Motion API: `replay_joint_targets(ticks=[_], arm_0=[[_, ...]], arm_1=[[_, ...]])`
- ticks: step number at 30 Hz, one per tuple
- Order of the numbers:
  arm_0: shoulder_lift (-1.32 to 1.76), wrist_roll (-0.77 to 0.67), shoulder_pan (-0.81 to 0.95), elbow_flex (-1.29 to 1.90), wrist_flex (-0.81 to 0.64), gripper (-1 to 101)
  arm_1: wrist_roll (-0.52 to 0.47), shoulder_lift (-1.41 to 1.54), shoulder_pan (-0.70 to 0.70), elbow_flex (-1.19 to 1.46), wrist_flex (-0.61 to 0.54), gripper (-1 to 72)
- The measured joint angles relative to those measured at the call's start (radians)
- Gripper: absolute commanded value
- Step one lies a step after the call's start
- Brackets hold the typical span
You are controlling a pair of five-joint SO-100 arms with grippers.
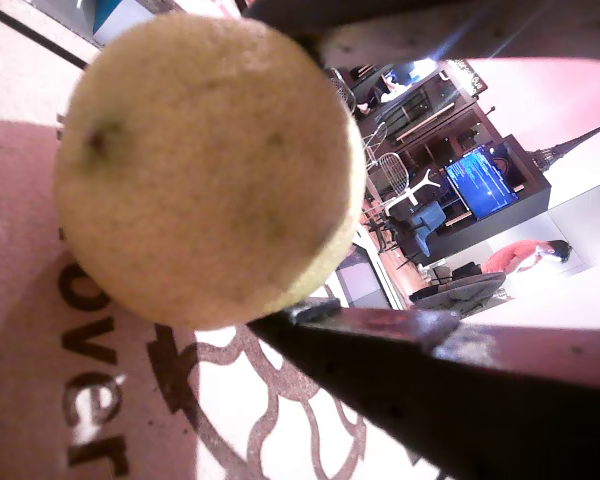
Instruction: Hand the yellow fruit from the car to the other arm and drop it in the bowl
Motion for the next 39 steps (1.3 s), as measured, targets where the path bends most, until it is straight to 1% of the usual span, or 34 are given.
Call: replay_joint_targets(ticks=[9, 19, 29, 34, 39], arm_0=[[0.178, -0.008, 0.055, 0.002, 0.153, 0], [0.359, -0.008, 0.063, 0.003, 0.359, 0], [0.546, -0.008, 0.091, 0.003, 0.614, 0], [0.744, -0.008, 0.17, 0.087, 0.626, 0], [0.968, -0.026, 0.229, 0.299, 0.552, 0]], arm_1=[[0.0, 0.0, 0.0, 0.0, 0.0, 0.1], [0.0, 0.0, 0.0, 0.0, 0.0, 0.1], [0.0, 0.0, 0.0, 0.0, 0.0, 0.1], [0.0, 0.0, 0.0, 0.0, 0.0, 0.1], [0.0, 0.0, 0.0, 0.0, 0.0, 0.1]])
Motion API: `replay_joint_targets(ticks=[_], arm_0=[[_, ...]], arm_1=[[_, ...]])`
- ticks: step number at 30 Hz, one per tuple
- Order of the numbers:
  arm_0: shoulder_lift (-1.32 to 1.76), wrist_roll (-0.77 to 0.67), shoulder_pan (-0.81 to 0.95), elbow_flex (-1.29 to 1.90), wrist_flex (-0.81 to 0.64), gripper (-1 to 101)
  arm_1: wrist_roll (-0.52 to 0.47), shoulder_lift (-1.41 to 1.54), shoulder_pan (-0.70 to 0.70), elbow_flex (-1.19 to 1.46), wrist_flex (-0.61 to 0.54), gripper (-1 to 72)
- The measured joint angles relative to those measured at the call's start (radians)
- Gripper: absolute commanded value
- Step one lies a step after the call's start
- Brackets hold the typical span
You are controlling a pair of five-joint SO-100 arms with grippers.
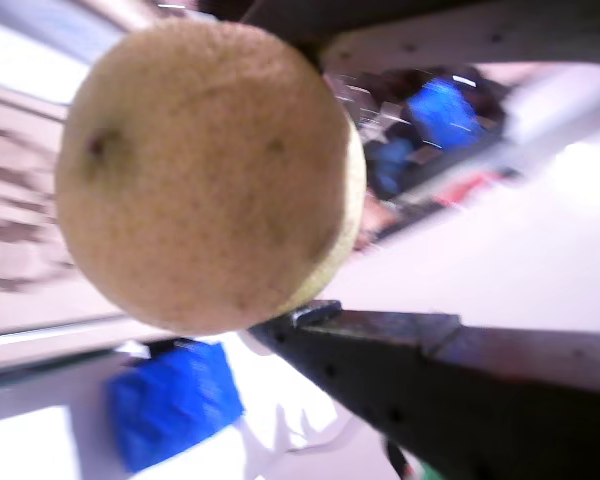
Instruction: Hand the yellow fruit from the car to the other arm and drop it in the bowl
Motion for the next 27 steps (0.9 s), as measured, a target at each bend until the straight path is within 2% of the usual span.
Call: replay_joint_targets(ticks=[6, 12, 16, 21, 27], arm_0=[[0.275, -0.11, 0.135, 0.348, -0.175, 0], [0.41, -0.261, 0.347, 0.634, -0.419, 0], [0.439, -0.374, 0.486, 0.781, -0.591, 0], [0.485, -0.511, 0.634, 0.946, -0.793, 0], [0.488, -0.607, 0.75, 1.014, -0.925, 0]], arm_1=[[-0.011, 0.0, 0.0, 0.0, 0.0, 0.1], [-0.097, 0.0, -0.077, -0.046, 0.005, 0.0], [-0.193, 0.0, -0.172, -0.143, 0.061, 0.0], [-0.368, 0.0, -0.341, -0.288, 0.161, 0.0], [-0.58, 0.101, -0.595, -0.367, 0.284, -0.1]])
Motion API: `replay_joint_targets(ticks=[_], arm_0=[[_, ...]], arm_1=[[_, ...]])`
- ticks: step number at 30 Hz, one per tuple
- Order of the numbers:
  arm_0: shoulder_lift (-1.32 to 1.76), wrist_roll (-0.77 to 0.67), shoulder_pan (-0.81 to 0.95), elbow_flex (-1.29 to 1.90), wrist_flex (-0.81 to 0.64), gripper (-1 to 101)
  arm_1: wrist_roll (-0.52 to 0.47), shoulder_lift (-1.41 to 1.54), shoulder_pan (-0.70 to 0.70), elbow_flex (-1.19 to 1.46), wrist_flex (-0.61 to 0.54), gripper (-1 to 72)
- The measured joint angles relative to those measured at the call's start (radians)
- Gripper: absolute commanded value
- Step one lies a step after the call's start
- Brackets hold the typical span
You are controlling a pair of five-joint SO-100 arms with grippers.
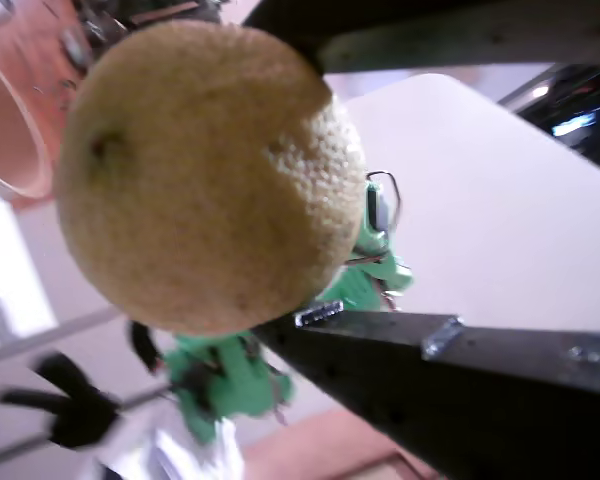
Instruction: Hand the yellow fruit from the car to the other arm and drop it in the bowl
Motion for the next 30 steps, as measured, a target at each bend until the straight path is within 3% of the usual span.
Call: replay_joint_targets(ticks=[6, 16, 21, 24, 30], arm_0=[[0.0, -0.008, 0.04, 0.0, -0.02, 0], [0.0, -0.008, 0.04, 0.0, -0.02, 0], [0.0, -0.008, 0.04, 0.0, -0.02, 0], [0.0, -0.008, 0.04, 0.0, -0.02, 0], [0.0, -0.008, 0.04, 0.0, -0.02, 0]], arm_1=[[-0.138, 0.074, -0.184, 0.012, 0.061, -0.1], [-0.295, 0.071, -0.426, 0.034, 0.011, 0.0], [-0.307, 0.009, -0.482, 0.046, -0.051, 20.9], [-0.319, -0.046, -0.483, 0.046, -0.086, 27.4], [-0.325, -0.201, -0.482, 0.037, -0.206, 31.0]])
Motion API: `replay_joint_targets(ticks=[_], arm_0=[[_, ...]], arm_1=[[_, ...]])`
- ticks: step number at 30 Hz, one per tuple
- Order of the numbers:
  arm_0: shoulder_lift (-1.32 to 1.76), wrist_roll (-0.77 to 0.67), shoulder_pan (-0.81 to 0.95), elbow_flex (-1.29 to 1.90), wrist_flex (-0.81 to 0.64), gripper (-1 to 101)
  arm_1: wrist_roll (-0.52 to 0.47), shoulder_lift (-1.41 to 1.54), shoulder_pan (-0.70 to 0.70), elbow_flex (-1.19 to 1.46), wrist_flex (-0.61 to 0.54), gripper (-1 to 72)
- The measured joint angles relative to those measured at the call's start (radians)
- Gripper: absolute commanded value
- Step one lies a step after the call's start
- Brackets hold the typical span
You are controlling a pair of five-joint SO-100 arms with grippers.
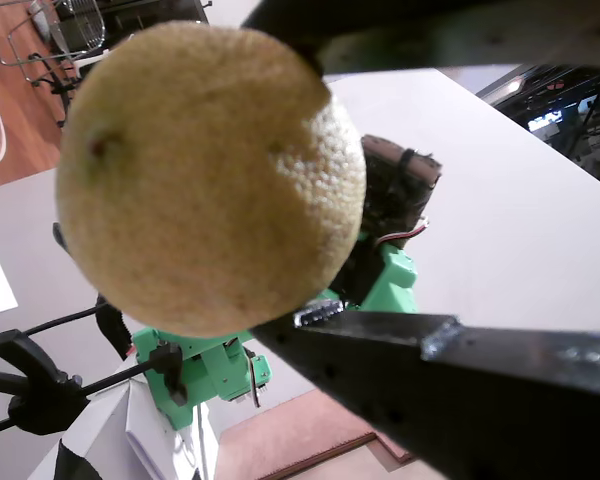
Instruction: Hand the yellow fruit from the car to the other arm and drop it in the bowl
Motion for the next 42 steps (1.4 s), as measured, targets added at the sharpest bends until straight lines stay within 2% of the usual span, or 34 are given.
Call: replay_joint_targets(ticks=[5, 14, 37, 42], arm_0=[[-0.009, 0.0, 0.0, 0.0, -0.006, 0], [-0.028, 0.0, 0.002, 0.0, -0.031, 0], [-0.031, 0.0, 0.002, 0.0, -0.031, 0], [-0.037, 0.0, 0.002, 0.0, -0.035, 0]], arm_1=[[0.0, -0.118, 0.023, -0.028, -0.115, 31.6], [0.0, -0.287, 0.089, -0.084, -0.295, 27.7], [0.054, -0.68, 0.123, -0.212, -0.541, 31.4], [0.115, -0.756, 0.123, -0.244, -0.546, 33.3]])
